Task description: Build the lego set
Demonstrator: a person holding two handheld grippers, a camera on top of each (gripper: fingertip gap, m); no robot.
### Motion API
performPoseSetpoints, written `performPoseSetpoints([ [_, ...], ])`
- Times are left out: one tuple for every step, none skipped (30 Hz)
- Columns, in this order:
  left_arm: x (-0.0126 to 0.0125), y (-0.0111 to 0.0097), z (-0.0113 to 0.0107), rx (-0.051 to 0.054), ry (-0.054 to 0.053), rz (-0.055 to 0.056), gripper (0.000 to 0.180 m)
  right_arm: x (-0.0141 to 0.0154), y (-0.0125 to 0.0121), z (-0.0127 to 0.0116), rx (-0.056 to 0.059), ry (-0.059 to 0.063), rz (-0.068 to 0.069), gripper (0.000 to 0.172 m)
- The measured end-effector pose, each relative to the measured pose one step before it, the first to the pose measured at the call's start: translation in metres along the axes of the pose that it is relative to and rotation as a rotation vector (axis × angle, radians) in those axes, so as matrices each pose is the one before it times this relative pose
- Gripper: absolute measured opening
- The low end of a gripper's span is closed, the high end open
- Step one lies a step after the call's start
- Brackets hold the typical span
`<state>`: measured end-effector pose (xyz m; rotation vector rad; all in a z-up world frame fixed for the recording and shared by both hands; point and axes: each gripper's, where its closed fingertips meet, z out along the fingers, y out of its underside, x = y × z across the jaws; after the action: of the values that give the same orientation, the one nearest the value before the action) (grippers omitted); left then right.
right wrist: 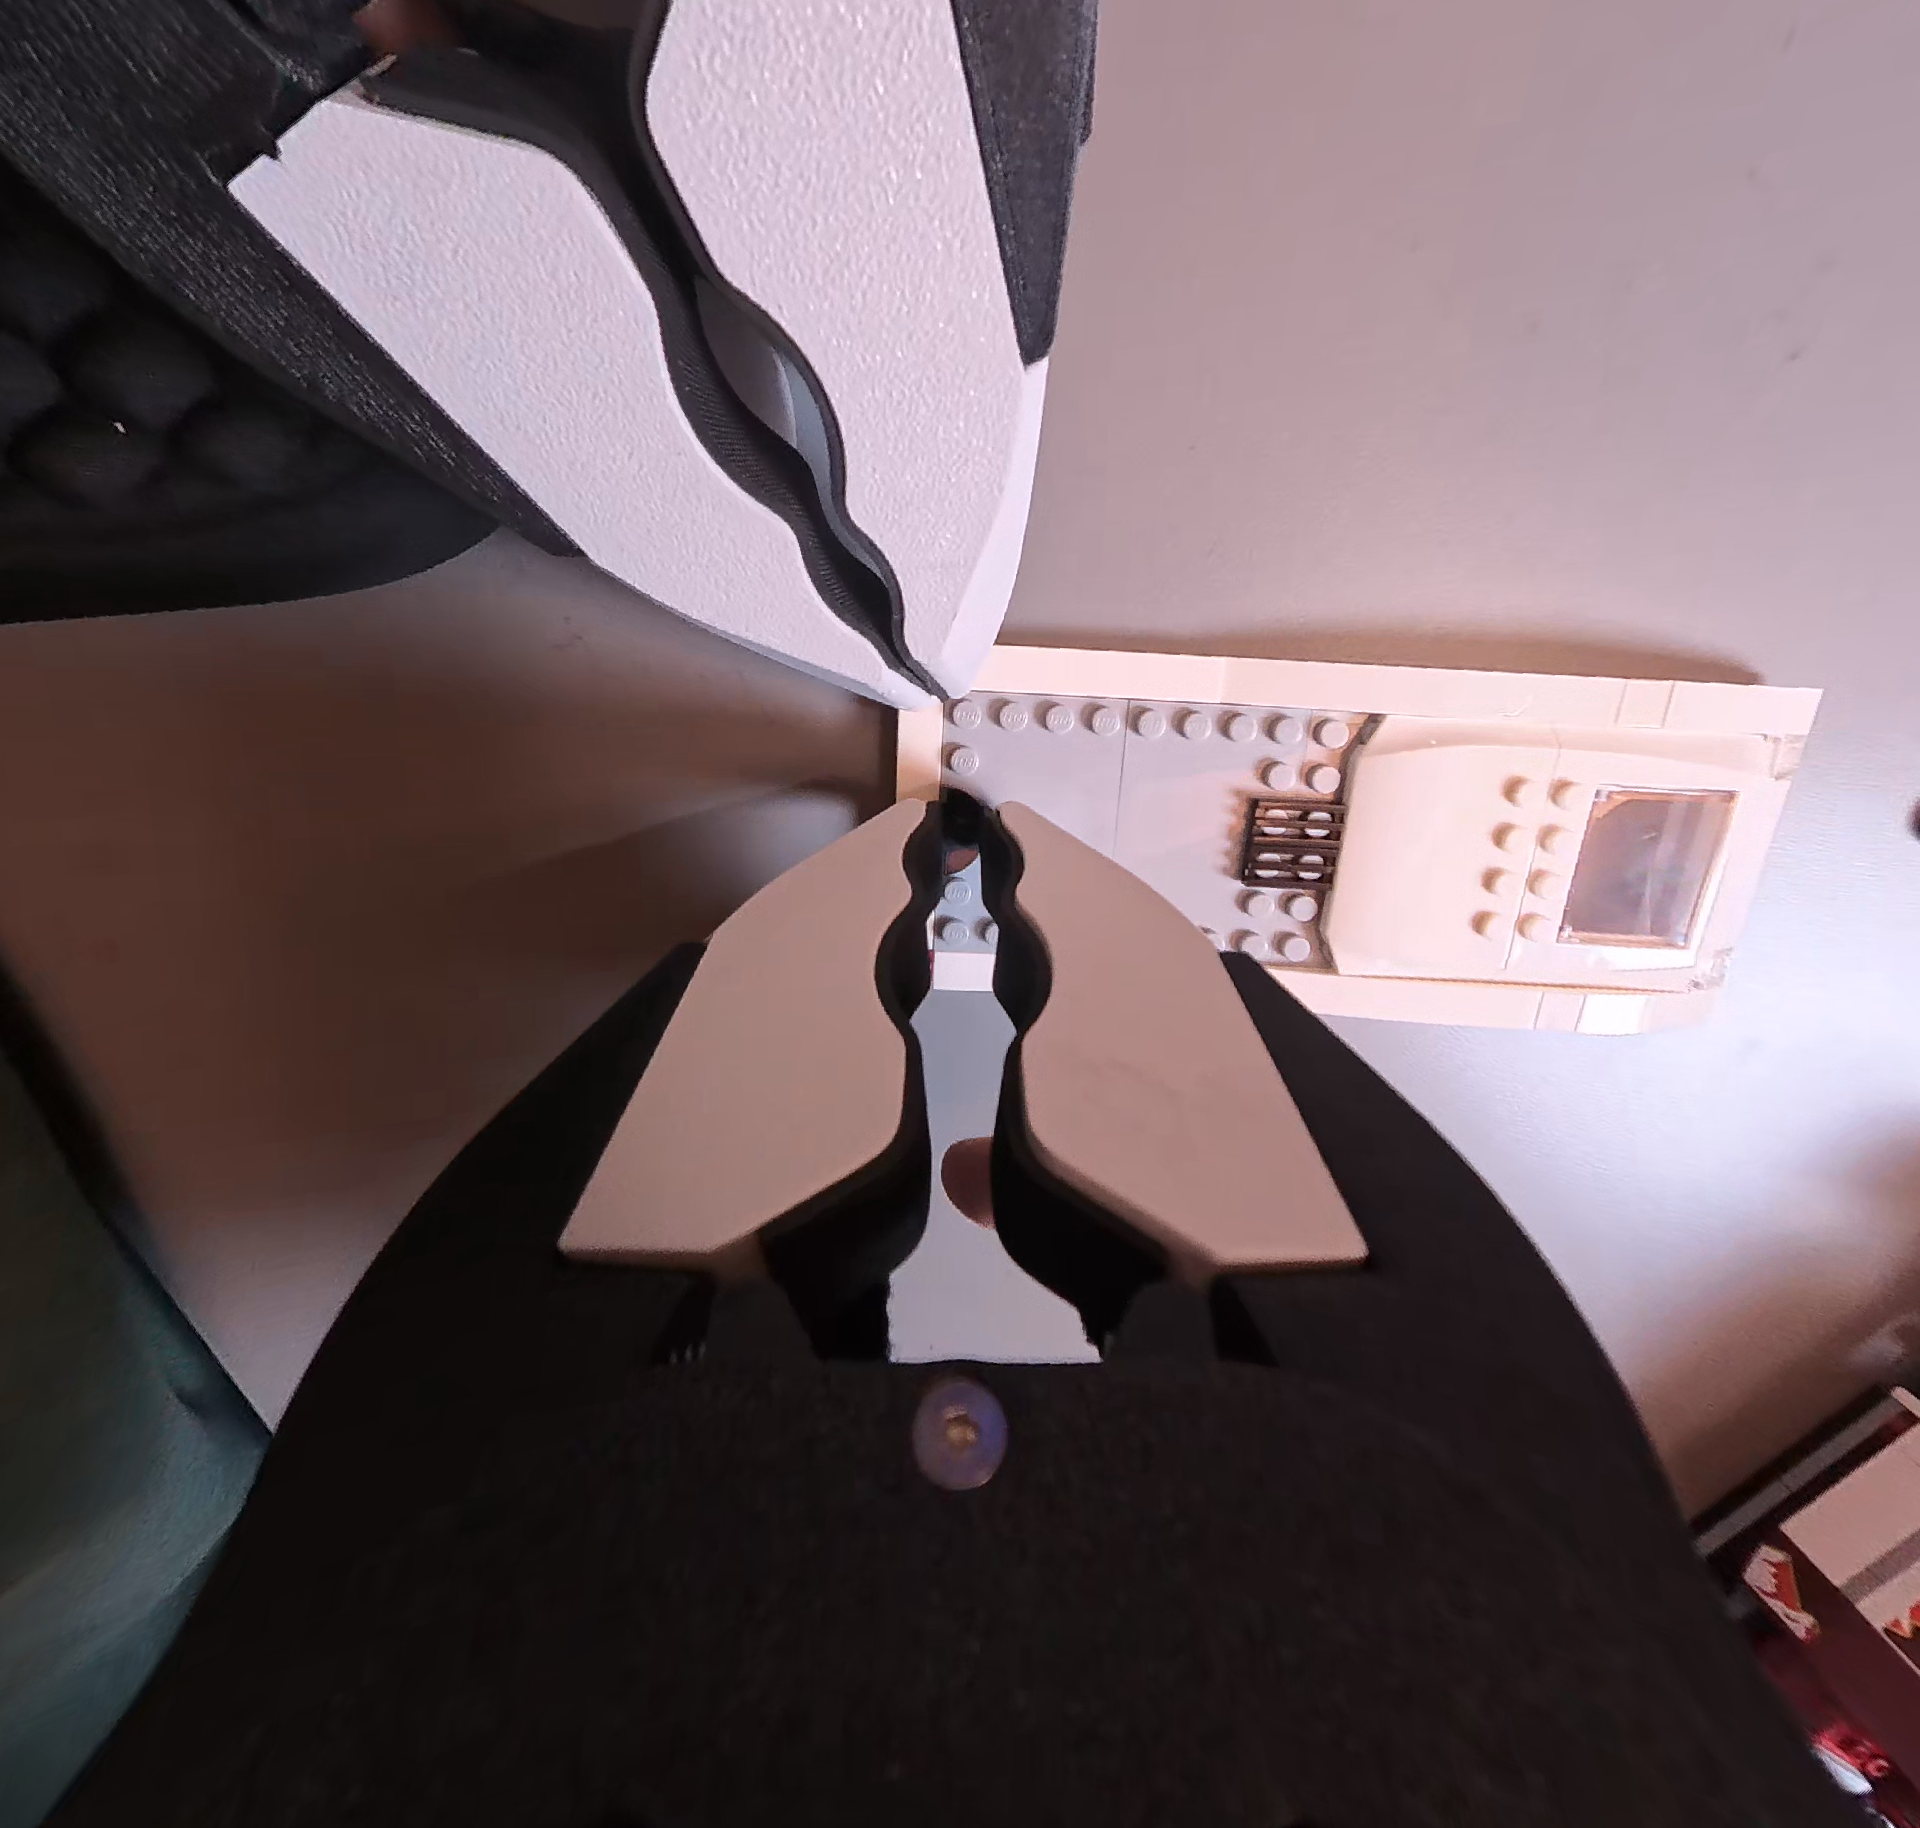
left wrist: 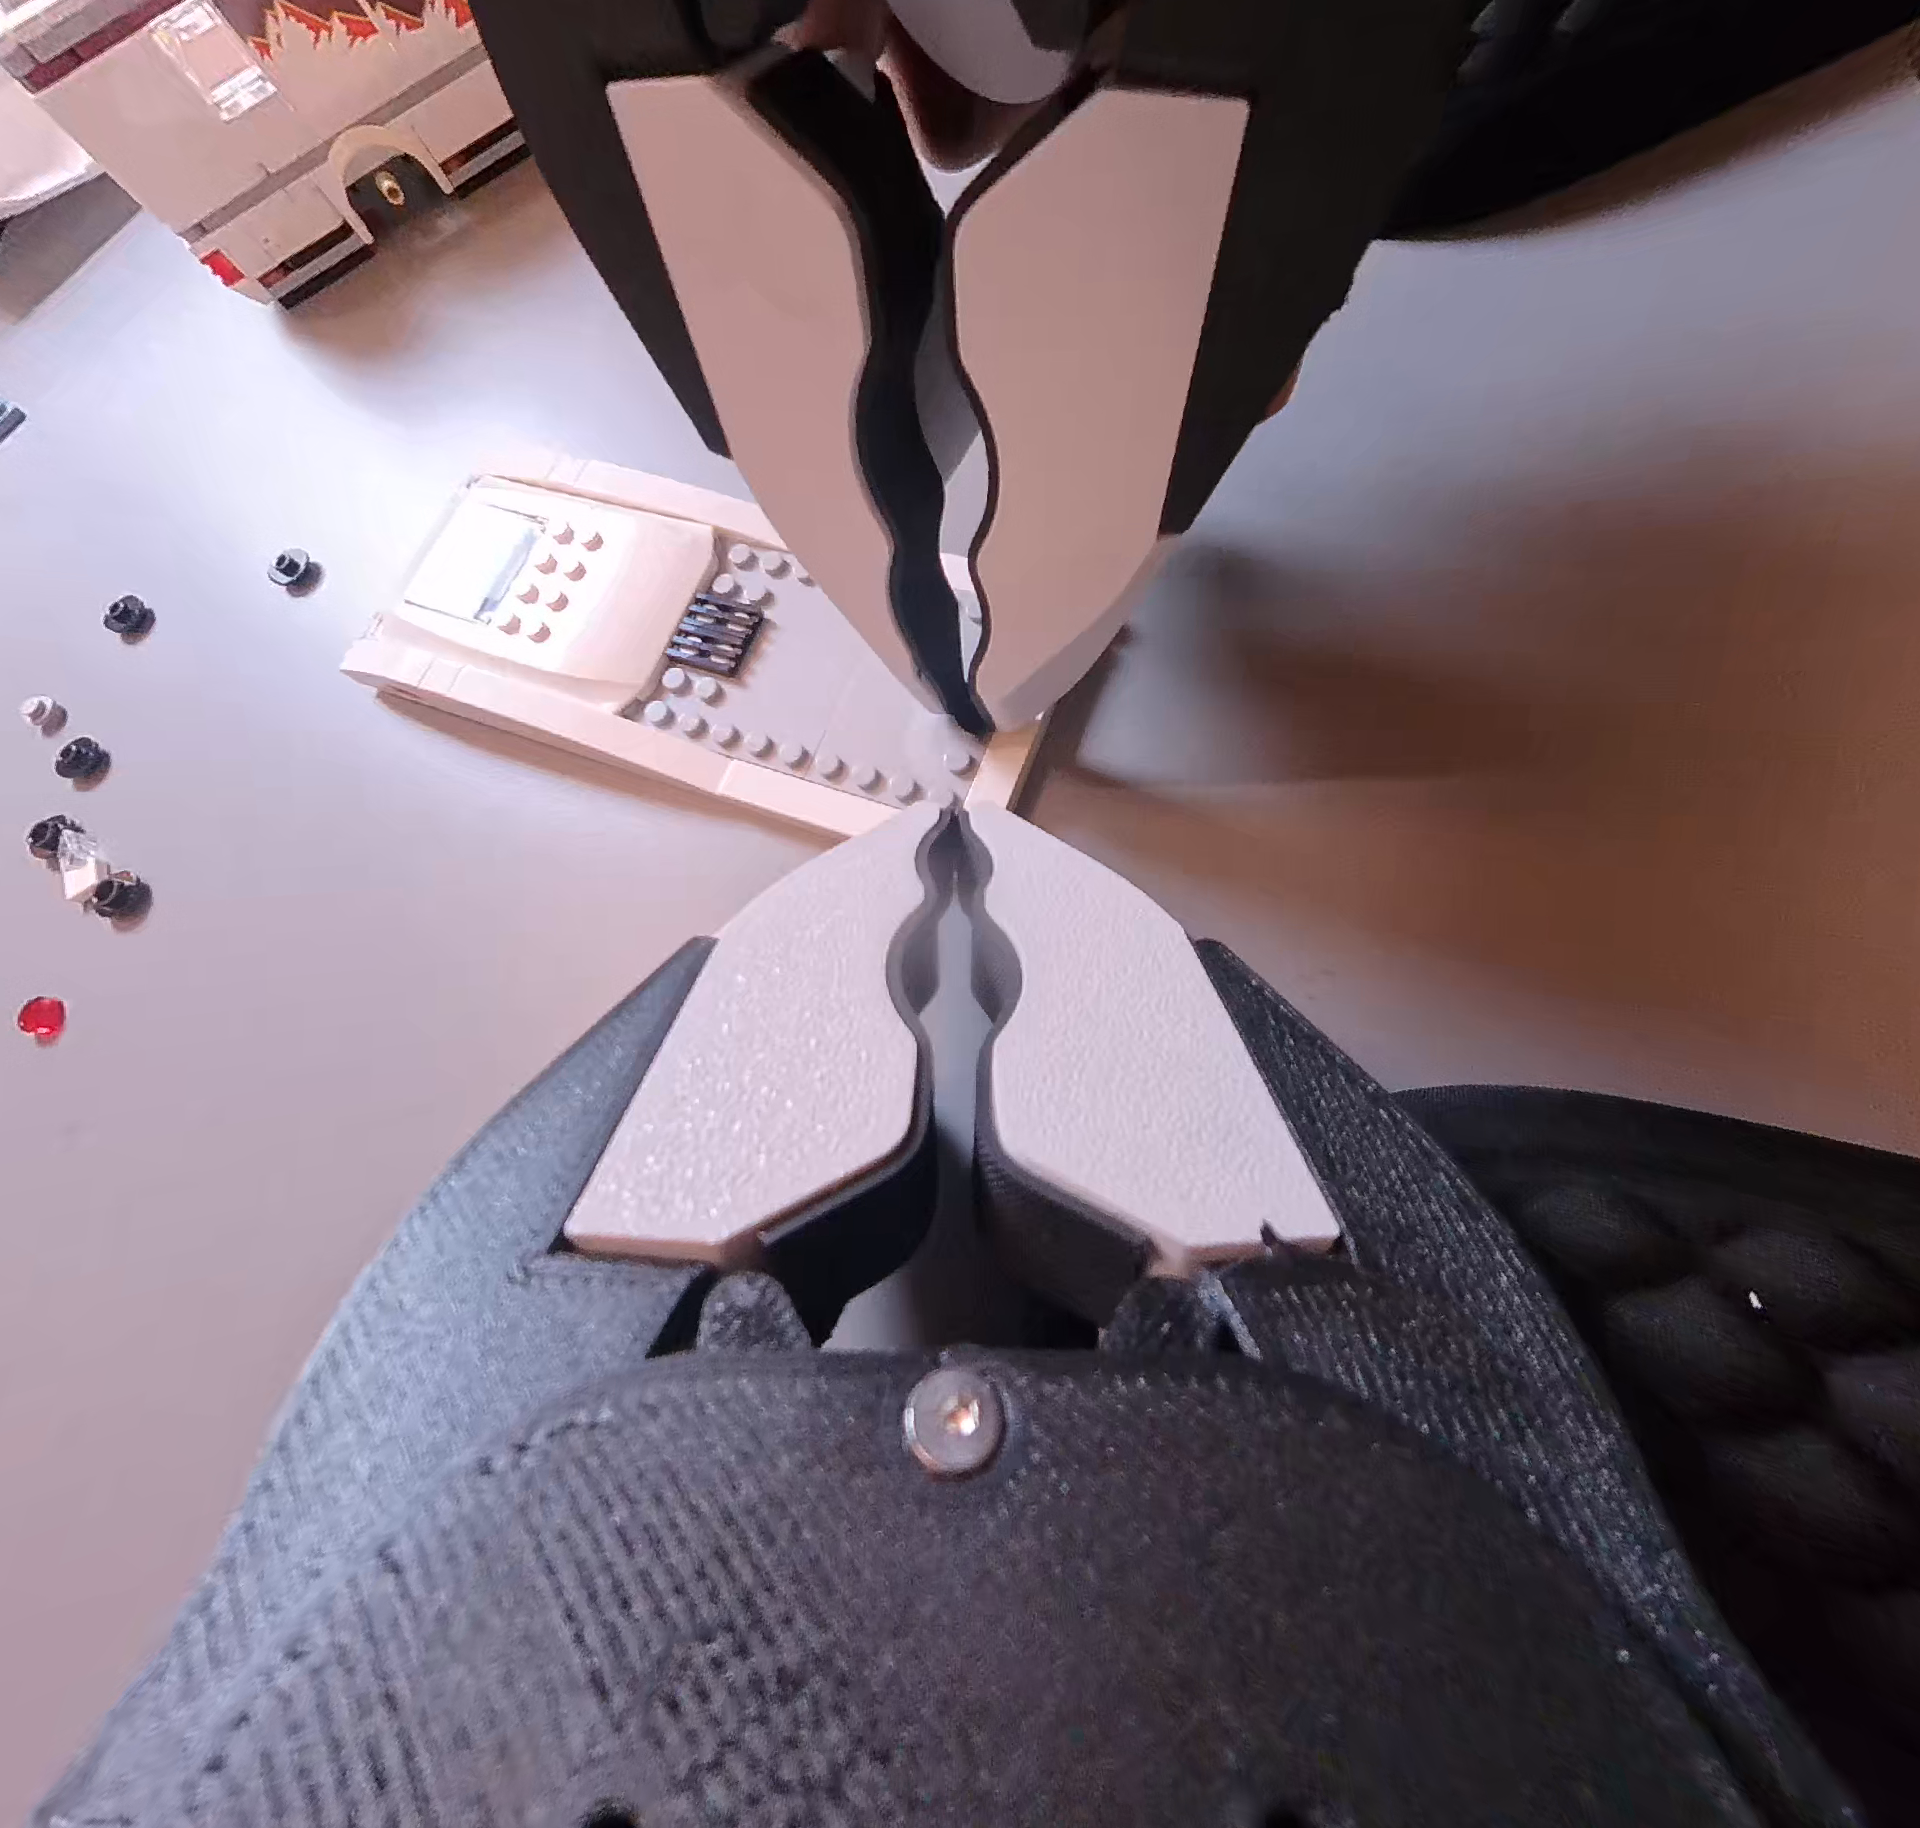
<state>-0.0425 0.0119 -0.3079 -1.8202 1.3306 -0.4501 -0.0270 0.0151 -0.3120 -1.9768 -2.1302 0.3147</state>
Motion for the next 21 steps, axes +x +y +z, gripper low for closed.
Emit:
performPoseSetpoints([
  [-0.00004,0.0,0.0,0.0,-0.0002,0.0002,0.0,-0.00005,-0.00002,-0.00007,0.0008,-0.0014,0.0009,0.007],
  [-0.00004,-0.00001,0.0,0.0001,-0.0002,0.0002,0.0,0.00009,-0.00005,0.00005,0.0012,-0.0002,-0.0004,0.007],
  [0.00008,-0.00005,0.00003,0.0,-0.0003,0.0002,0.0,-0.00004,0.0,-0.00003,0.0026,0.0008,-0.0012,0.007],
  [-0.00005,0.00001,-0.00004,0.0,-0.0008,0.0005,0.0,0.00007,-0.00019,-0.00012,0.0049,0.0004,-0.0051,0.006],
  [-0.0001,-0.00005,0.00003,0.0,-0.0013,0.0008,0.0,0.00011,-0.00036,-0.00002,0.0104,-0.0018,-0.0088,0.006],
  [0.0,-0.00002,-0.00006,-0.0001,-0.0019,0.0009,0.0,0.0005,-0.00049,-0.00014,0.0158,-0.0031,0.0006,0.006],
  [-0.00015,-0.00003,0.00002,-0.0002,-0.0019,0.0005,0.0,0.00024,-0.00028,-0.00019,0.0183,-0.0098,0.0055,0.006],
  [-0.00006,-0.00003,-0.00002,-0.0001,-0.0018,0.0006,0.0,0.00001,-0.0003,-0.00022,0.0203,-0.0128,0.0056,0.006],
  [-0.00003,-0.00003,-0.00002,-0.0001,-0.0016,0.0007,0.0,0.00015,0.00003,-0.00023,0.015,-0.0107,0.0166,0.007],
  [-0.00001,0.00009,0.00002,0.0,-0.0007,0.0004,0.0,-0.00055,-0.00014,-0.00027,0.0105,-0.0132,0.0073,0.008],
  [-0.00002,-0.00008,-0.00006,0.0,-0.0001,-0.0002,0.0,-0.00074,-0.00024,-0.00032,0.0104,-0.0115,-0.0026,0.01],
  [-0.00009,0.00005,-0.00003,0.0,0.0001,-0.0004,0.0,0.00007,0.00001,-0.00002,0.0082,-0.0033,-0.0027,0.011],
  [-0.00005,0.0,0.0,0.0,-0.0004,-0.0001,0.0,-0.00059,-0.00036,-0.00007,0.0081,-0.0067,-0.0052,0.013],
  [0.0,0.0,0.00006,0.0003,-0.0012,0.0011,0.0,-0.00126,-0.00061,-0.00035,0.0091,-0.0076,-0.0066,0.017],
  [-0.00009,-0.00009,-0.00002,0.0004,-0.002,0.002,0.0,-0.00043,-0.00023,-0.00024,0.0058,-0.0016,-0.0053,0.019],
  [-0.00002,-0.00008,-0.00006,0.0005,-0.002,0.0022,0.0,-0.00047,-0.00016,-0.00018,0.0049,-0.0019,-0.0038,0.02],
  [-0.00005,0.00006,0.0,0.0003,-0.0012,0.0013,0.0,-0.00048,-0.00064,-0.00017,0.0087,-0.0026,-0.001,0.021],
  [0.00002,0.0,-0.00003,0.0001,-0.0003,0.0003,0.0,-0.00044,-0.00068,-0.00028,0.0094,-0.0027,0.0008,0.021],
  [0.00002,0.0,0.0,0.0,0.0001,-0.0001,0.0,-0.00084,-0.00018,-0.00056,0.0055,-0.0064,-0.0004,0.021],
  [-0.00005,-0.00001,0.0,0.0001,-0.0002,0.0002,0.0,-0.00068,-0.00022,-0.00055,0.0051,-0.0052,0.001,0.021],
  [-0.00002,-0.00001,-0.00003,0.0001,-0.0006,0.0006,0.0,-0.00063,0.0001,-0.0005,0.004,-0.0051,0.0005,0.021],
])
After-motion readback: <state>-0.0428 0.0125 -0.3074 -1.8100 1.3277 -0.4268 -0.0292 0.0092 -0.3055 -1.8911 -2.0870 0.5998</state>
